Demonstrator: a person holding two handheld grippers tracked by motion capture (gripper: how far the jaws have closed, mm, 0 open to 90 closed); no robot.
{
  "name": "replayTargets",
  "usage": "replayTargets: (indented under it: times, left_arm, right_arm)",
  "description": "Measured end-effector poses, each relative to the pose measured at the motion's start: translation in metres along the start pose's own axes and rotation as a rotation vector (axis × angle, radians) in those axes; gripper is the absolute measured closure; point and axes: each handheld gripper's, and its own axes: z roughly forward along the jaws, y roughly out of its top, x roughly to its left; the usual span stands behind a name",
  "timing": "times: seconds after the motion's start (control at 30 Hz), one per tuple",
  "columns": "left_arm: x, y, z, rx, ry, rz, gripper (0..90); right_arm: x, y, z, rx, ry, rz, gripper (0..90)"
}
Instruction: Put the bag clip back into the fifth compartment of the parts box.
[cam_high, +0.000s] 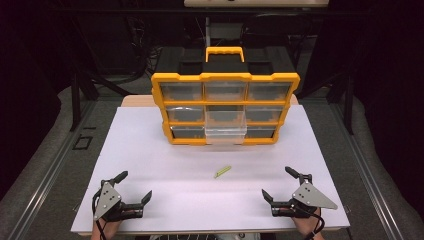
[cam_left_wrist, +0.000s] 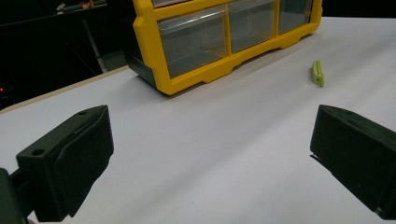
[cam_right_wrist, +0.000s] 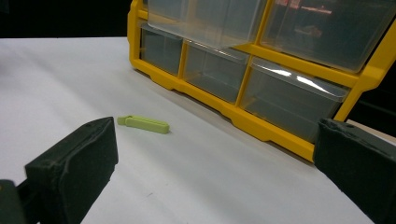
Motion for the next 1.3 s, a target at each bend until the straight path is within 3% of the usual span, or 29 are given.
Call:
replayTargets:
  times: [0.43,0.83,1.3]
  left_arm:
    - [0.002,0.004,0.007,0.03,0.013,-0.012,0.0]
    - [-0.006,0.008,0.03,0.05,-0.064,-0.022,0.0]
    - [-0.02,0.016,0.054,0.09,-0.109,-0.012,0.0]
  right_arm:
    - [-0.005,-0.001,0.001,0.01,0.0,0.022,0.1]
    - [-0.009,-0.002,0.003,0.021,-0.001,0.04,0.2]
    - [-0.01,-0.003,0.003,0.029,0.004,0.036,0.3]
